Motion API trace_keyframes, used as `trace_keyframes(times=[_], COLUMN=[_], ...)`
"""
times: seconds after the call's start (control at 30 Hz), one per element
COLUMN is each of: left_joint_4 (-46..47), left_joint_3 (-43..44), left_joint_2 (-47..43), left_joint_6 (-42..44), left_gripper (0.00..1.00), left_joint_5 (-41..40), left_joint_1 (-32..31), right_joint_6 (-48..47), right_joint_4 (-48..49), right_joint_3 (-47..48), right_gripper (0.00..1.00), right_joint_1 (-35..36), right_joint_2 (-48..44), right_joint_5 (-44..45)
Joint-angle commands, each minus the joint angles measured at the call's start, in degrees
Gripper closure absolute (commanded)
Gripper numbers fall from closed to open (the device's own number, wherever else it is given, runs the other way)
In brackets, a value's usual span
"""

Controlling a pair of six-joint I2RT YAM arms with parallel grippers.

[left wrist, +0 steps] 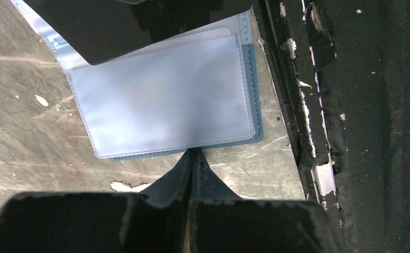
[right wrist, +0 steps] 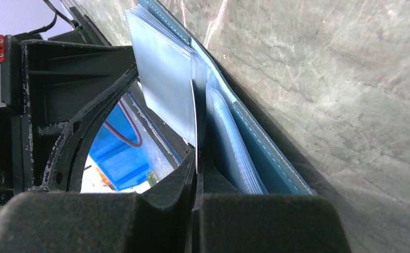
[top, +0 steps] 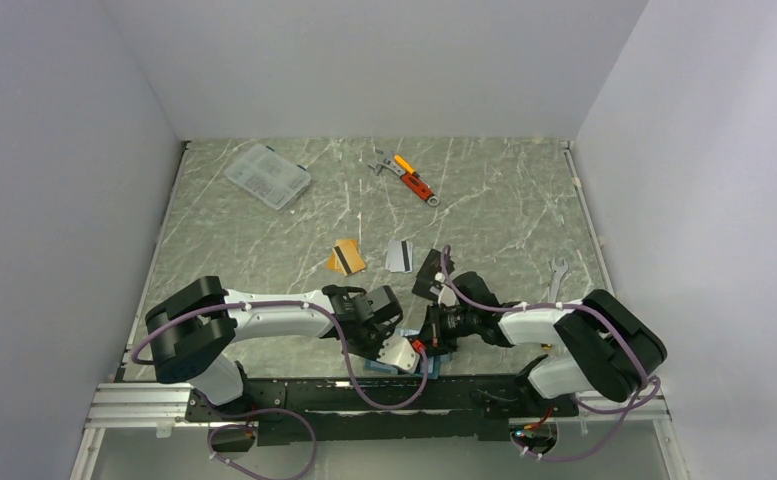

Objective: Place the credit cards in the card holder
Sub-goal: Insert the credit card into the card holder.

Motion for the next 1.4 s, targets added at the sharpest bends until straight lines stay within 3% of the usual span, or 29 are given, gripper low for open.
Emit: trace_keyframes(times=[0.0,0.3,0.53,1.37], left_joint_4=[2.33,2.00,1.89,1.38], left_joint_3=[-1.00,-0.52,-0.45,-0.82], left_joint_2=[1.36,1.79,1.77,1.12], left_joint_6=[-0.18,-0.13,-0.04,0.65], left_gripper=[0.96,0.97,0.98,1.00], left_joint_5=[1.19,1.31,1.15,1.23], left_joint_1=[-0.84,-0.89,-1.10,-1.37], right_joint_6=[-2.74,-6.63,-7.66,-10.30], right_joint_4=[-2.50,-7.08,-5.34,-3.90], right_joint_3=[0.55,1.68,3.91,11.61], right_gripper=[1.00,1.00,1.00,1.00], right_joint_1=[0.20,0.22,0.22,-1.19], right_joint_2=[1.94,-0.01,4.10,9.83], right_joint_5=[-0.57,-4.10,-5.62,-2.66])
